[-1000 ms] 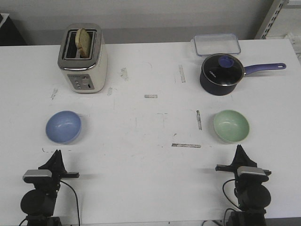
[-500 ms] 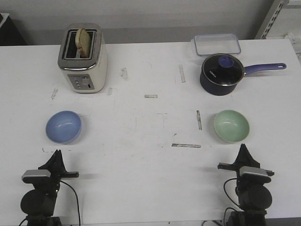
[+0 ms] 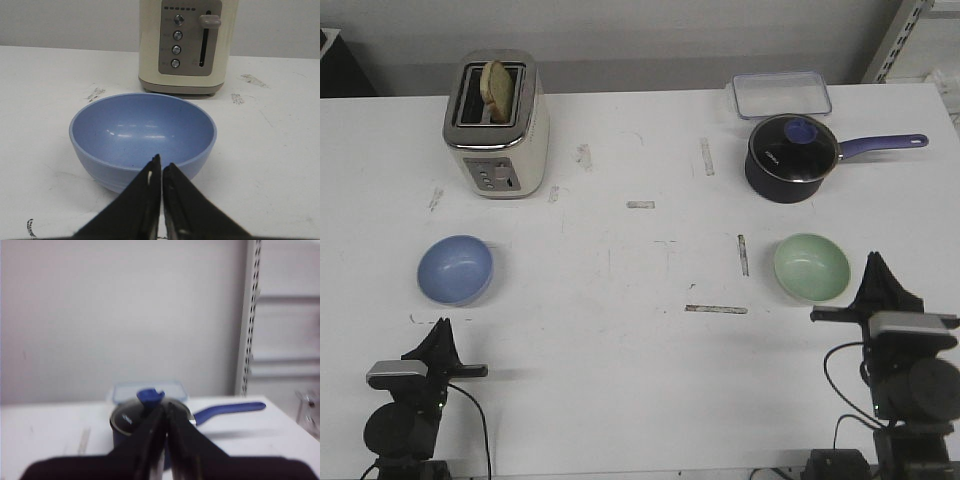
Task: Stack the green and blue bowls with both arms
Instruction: 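Reach the right gripper to the green bowl and grasp its rim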
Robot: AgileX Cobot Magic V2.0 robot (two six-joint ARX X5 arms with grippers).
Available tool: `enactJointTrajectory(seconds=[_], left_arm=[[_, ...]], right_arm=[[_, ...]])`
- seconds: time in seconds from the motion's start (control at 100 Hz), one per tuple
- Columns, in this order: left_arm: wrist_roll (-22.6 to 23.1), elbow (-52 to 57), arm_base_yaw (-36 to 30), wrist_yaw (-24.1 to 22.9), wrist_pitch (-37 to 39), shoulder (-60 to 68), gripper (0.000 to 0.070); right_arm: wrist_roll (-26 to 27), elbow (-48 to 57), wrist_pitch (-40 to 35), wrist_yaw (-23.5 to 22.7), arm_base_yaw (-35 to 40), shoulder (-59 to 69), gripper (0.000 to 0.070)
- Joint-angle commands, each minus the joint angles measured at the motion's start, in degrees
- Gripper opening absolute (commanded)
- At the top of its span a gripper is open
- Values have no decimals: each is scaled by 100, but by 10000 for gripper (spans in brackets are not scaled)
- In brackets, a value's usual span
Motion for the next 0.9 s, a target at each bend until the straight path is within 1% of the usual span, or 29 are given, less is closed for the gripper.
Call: enactJointTrajectory(seconds=[0.0,0.1,0.15,0.22,0.3,0.33,0.37,0.42,0.43,0.45,0.46,0.47,0.48,0.49,0.5,0.52,0.54,0.56,0.62,0.89], left_arm=[[-33,-120,-7,7,63,-7,1],[-33,-120,-7,9,63,-7,1],[-33,-120,-7,9,61,-7,1],[-33,-120,-7,9,61,-7,1],[-33,-120,-7,9,61,-7,1],[-33,-120,-7,7,61,-7,1],[-33,-120,-7,9,61,-7,1],[-33,-120,-7,7,61,-7,1],[-33,-120,-7,9,61,-7,1],[-33,-120,-7,9,61,-7,1],[-33,-120,-7,9,61,-7,1],[-33,-120,-7,9,61,-7,1],[-33,-120,-7,9,61,-7,1],[-33,-120,-7,9,61,-7,1],[-33,-120,-7,9,61,-7,1],[-33,-120,-7,7,61,-7,1],[-33,-120,-7,9,61,-7,1],[-33,-120,-7,7,61,-7,1],[-33,-120,-7,7,61,-7,1],[-33,-120,-7,9,61,-7,1]], right_arm=[[-173,911,-697,-17,-35,833,0],[-299,1904,-1727,-35,-168,1805,0],[-417,2369,-2273,-162,-289,2315,0],[-520,2828,-2855,-514,-483,2911,0],[-702,3141,-3364,-1080,-758,3477,0],[-761,3202,-3501,-1270,-863,3661,11],[-802,3235,-3628,-1460,-994,3871,48],[-887,3235,-3729,-1582,-1121,4087,137],[-916,3235,-3768,-1602,-1158,4157,174],[-940,3235,-3805,-1604,-1193,4223,213],[-970,3235,-3842,-1604,-1224,4288,255],[-981,3235,-3856,-1602,-1235,4310,269],[-1005,3235,-3875,-1602,-1255,4354,297],[-1043,3235,-3904,-1600,-1287,4422,339],[-1054,3235,-3910,-1600,-1296,4446,353],[-1104,3235,-3947,-1600,-1349,4553,411],[-1158,3235,-3976,-1600,-1392,4636,445],[-1204,3235,-3993,-1600,-1423,4697,462],[-1349,3233,-4044,-1596,-1541,4955,484],[-1508,3233,-3993,-1596,-1703,6124,484]])
